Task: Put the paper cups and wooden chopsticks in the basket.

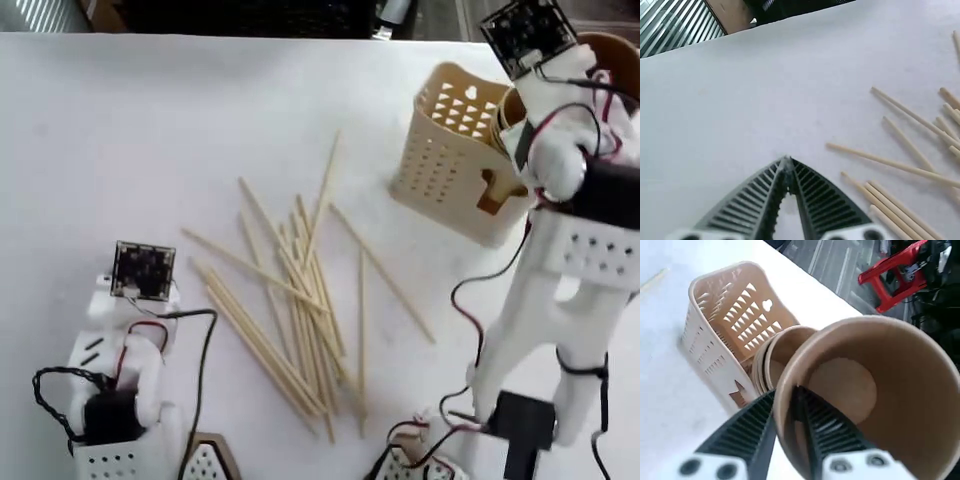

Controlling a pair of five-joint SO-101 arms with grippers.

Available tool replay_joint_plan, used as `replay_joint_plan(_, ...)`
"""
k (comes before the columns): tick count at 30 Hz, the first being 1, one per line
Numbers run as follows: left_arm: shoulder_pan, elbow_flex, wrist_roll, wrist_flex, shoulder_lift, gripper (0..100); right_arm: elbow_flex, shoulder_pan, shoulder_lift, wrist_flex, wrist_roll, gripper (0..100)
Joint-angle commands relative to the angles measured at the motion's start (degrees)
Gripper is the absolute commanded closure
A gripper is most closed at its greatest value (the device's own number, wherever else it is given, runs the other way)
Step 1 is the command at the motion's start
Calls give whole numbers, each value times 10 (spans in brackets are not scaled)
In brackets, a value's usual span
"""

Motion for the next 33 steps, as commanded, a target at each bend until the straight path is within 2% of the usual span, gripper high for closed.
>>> replay_joint_plan(1,-3,-4,-4,-11,-4,976,-18,5,25,0,4,980)
replay_joint_plan(17,-3,-4,-4,-11,-4,976,-69,-48,26,30,-2,980)
replay_joint_plan(26,-3,-4,-4,-11,-4,976,-74,-7,86,29,-26,974)
replay_joint_plan(28,-3,-4,-4,-11,-4,976,-77,-4,86,29,-31,933)
replay_joint_plan(33,-3,-4,-4,-11,-4,976,-142,-7,87,29,-113,784)
